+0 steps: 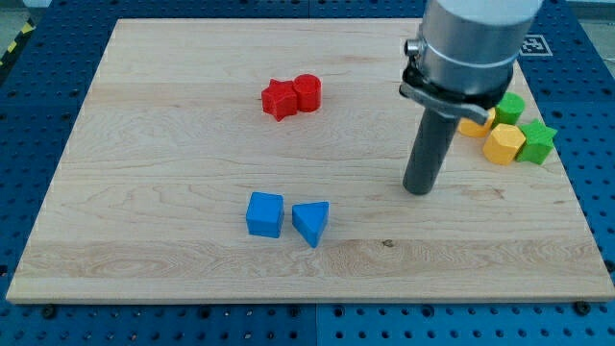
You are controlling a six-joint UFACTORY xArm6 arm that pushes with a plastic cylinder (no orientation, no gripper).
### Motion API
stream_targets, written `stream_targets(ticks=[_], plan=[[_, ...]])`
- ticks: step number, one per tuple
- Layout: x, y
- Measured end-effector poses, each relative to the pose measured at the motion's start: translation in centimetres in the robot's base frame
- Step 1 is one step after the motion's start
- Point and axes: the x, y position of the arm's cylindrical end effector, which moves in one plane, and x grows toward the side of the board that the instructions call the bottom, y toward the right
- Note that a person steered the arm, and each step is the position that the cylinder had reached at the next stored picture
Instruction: Separate blue triangle from blue cube
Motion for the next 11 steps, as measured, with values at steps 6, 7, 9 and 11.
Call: stream_targets(ticks=[6, 7, 9, 11], plan=[[8.0, 0.0], [9.5, -1.7], [10.6, -8.3], [9.5, -11.4]])
